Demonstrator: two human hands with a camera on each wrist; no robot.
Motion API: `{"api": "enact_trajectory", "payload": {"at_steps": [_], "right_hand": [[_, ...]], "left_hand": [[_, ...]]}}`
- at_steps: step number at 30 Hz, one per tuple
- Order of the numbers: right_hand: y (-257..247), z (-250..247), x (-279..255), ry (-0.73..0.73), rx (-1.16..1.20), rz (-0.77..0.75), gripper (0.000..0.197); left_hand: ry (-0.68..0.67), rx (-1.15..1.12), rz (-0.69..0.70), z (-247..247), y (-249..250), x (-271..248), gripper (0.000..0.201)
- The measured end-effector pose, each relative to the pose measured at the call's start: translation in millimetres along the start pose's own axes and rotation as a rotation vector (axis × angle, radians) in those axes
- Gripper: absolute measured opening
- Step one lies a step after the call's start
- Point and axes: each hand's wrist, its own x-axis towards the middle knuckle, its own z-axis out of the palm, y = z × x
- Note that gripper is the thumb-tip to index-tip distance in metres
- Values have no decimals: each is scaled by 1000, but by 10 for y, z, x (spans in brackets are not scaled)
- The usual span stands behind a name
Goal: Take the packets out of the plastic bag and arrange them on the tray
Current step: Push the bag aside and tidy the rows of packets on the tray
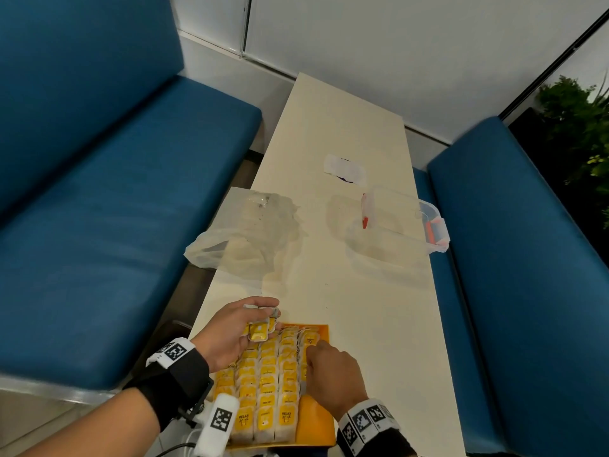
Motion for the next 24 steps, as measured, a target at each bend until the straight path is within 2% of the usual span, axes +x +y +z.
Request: {"api": "enact_trajectory", "payload": {"at_steps": [12,15,18,19,20,22,24], "right_hand": [[-15,-54,-47,39,10,8,27],[59,-140,-50,145,47,-5,31],[82,-294,8,365,60,-37,29],[60,-356,18,400,141,-27,28],[24,-434,24,376,269,10,27],[-79,-577,36,195,606,97,28],[-206,-639,71,62,893,123,29]], "left_hand": [[1,-56,5,29,9,1,25],[-1,-111,-14,39,-8,13,31],[-11,-161,-25,81,-8,18,38],[-17,-181,-25,110,-1,16,40],[-23,-209,-22,147,12,16,42],[-27,-267,-4,213,27,33,45],[-19,-288,21,274,37,55,47]]}}
